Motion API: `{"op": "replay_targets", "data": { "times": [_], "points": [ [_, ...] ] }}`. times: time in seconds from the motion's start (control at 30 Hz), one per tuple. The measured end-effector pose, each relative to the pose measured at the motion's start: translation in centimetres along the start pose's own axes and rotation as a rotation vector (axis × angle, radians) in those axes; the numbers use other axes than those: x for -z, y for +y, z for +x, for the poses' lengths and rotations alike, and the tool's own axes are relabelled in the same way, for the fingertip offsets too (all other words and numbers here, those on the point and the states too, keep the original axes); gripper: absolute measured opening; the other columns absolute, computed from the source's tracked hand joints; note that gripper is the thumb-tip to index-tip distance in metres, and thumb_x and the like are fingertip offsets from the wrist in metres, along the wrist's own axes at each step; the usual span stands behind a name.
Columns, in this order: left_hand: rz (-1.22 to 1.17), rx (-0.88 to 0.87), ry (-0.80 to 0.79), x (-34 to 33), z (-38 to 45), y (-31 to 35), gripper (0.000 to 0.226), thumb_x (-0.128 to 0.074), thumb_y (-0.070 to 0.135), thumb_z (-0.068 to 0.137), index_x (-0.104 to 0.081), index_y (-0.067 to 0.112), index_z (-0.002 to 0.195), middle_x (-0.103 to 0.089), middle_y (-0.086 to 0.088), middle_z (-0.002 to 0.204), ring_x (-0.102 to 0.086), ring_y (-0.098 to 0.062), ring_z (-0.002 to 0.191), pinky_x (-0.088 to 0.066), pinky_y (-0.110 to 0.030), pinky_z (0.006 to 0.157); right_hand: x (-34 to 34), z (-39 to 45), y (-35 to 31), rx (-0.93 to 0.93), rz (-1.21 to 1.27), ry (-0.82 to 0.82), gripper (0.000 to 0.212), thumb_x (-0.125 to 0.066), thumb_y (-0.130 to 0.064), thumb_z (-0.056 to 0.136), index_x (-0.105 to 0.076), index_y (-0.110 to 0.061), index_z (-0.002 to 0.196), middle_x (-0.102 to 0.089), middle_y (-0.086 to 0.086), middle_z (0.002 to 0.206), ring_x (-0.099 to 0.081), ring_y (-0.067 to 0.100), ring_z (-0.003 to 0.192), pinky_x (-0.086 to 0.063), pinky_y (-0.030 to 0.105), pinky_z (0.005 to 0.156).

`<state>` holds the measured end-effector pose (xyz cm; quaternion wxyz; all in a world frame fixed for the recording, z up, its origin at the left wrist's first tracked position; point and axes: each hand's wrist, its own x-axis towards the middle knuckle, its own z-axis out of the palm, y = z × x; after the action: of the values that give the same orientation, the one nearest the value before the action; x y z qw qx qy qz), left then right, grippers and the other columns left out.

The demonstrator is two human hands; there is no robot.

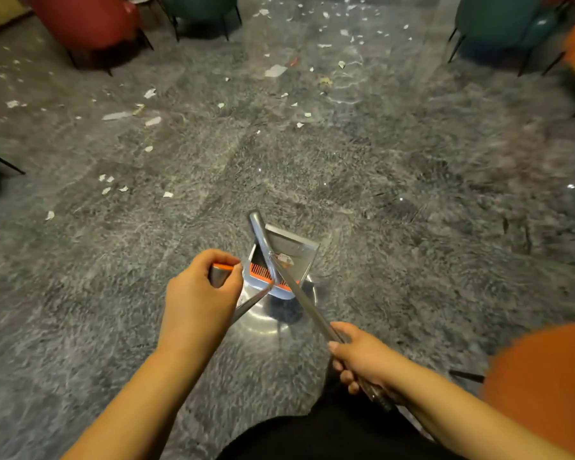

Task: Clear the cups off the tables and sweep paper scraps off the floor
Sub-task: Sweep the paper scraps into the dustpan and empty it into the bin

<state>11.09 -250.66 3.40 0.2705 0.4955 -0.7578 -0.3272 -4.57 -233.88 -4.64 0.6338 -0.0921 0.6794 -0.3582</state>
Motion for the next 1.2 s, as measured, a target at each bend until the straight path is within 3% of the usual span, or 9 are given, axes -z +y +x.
{"op": "replay_targets", "data": {
  "times": [0.1, 0.23, 0.33, 0.43, 0.57, 0.77, 1.03, 1.2],
  "points": [
    [-0.001, 0.008, 0.01, -2.3, 5.7, 0.7, 0.02, -0.071, 0.023, 0.081, -0.06, 0.037, 0.07, -0.061, 0.035, 0.074, -0.057, 0.014, 0.072, -0.036, -0.001, 0.058, 2.9, 3.7, -4.5, -0.034, -0.026, -0.02, 0.03, -0.032, -0.013, 0.103, -0.041, -0.037, 0.118, -0.043, 0.005, 0.064, -0.039, 0.009, 0.04, -0.034, 0.018, 0.039],
    [0.022, 0.016, 0.008, -6.1, 13.3, 2.4, 0.019, -0.071, 0.024, 0.082, -0.06, 0.037, 0.072, -0.061, 0.035, 0.074, -0.057, 0.013, 0.073, -0.037, -0.002, 0.058, 7.6, 9.2, -11.4, -0.079, -0.055, -0.003, 0.035, -0.028, -0.009, 0.1, -0.046, -0.039, 0.104, -0.043, 0.005, 0.064, -0.039, 0.011, 0.041, -0.034, 0.018, 0.04],
    [0.032, 0.042, 0.017, -8.7, 18.4, 3.8, 0.019, -0.07, 0.025, 0.082, -0.06, 0.037, 0.072, -0.061, 0.036, 0.077, -0.056, 0.015, 0.075, -0.037, -0.002, 0.058, 10.9, 12.7, -16.6, -0.09, -0.149, 0.043, 0.04, -0.027, -0.004, 0.095, -0.045, -0.034, 0.114, -0.04, 0.006, 0.061, -0.035, 0.01, 0.037, -0.031, 0.016, 0.036],
    [0.032, 0.071, 0.048, -10.6, 22.7, 5.2, 0.016, -0.069, 0.028, 0.081, -0.061, 0.038, 0.073, -0.062, 0.036, 0.078, -0.057, 0.015, 0.076, -0.037, -0.005, 0.056, 13.7, 15.1, -21.1, -0.037, -0.254, 0.031, 0.036, -0.039, -0.008, 0.095, -0.041, -0.028, 0.125, -0.044, 0.007, 0.064, -0.039, 0.011, 0.038, -0.033, 0.017, 0.035],
    [0.006, 0.09, 0.046, -12.6, 27.3, 6.2, 0.016, -0.069, 0.029, 0.081, -0.062, 0.041, 0.076, -0.063, 0.032, 0.077, -0.059, 0.012, 0.075, -0.038, -0.013, 0.059, 16.6, 17.8, -25.7, 0.005, -0.32, 0.018, 0.027, -0.048, -0.018, 0.097, -0.039, -0.03, 0.119, -0.046, 0.006, 0.066, -0.043, 0.013, 0.044, -0.037, 0.021, 0.039],
    [0.012, 0.1, 0.061, -14.5, 36.0, 7.0, 0.018, -0.07, 0.027, 0.08, -0.062, 0.043, 0.076, -0.063, 0.033, 0.077, -0.059, 0.013, 0.074, -0.035, -0.005, 0.055, 19.2, 22.6, -32.5, 0.0, -0.294, 0.003, 0.027, -0.046, -0.011, 0.096, -0.044, -0.026, 0.118, -0.042, 0.005, 0.061, -0.037, 0.011, 0.04, -0.032, 0.018, 0.038],
    [0.008, 0.051, -0.013, -17.6, 50.4, 8.0, 0.022, -0.072, 0.03, 0.081, -0.06, 0.047, 0.074, -0.062, 0.033, 0.073, -0.058, 0.013, 0.072, -0.037, -0.007, 0.052, 21.7, 30.7, -43.0, -0.003, -0.243, 0.049, 0.03, -0.046, -0.01, 0.097, -0.038, -0.031, 0.117, -0.043, 0.005, 0.062, -0.038, 0.01, 0.038, -0.033, 0.018, 0.037],
    [0.039, -0.063, -0.095, -20.4, 59.4, 10.8, 0.01, -0.067, 0.042, 0.08, -0.059, 0.047, 0.08, -0.06, 0.037, 0.076, -0.057, 0.013, 0.073, -0.036, -0.01, 0.053, 24.8, 34.1, -48.9, 0.018, -0.144, 0.096, 0.024, -0.045, -0.011, 0.098, -0.041, -0.033, 0.107, -0.042, 0.004, 0.06, -0.038, 0.008, 0.036, -0.032, 0.019, 0.036]
  ]
}}
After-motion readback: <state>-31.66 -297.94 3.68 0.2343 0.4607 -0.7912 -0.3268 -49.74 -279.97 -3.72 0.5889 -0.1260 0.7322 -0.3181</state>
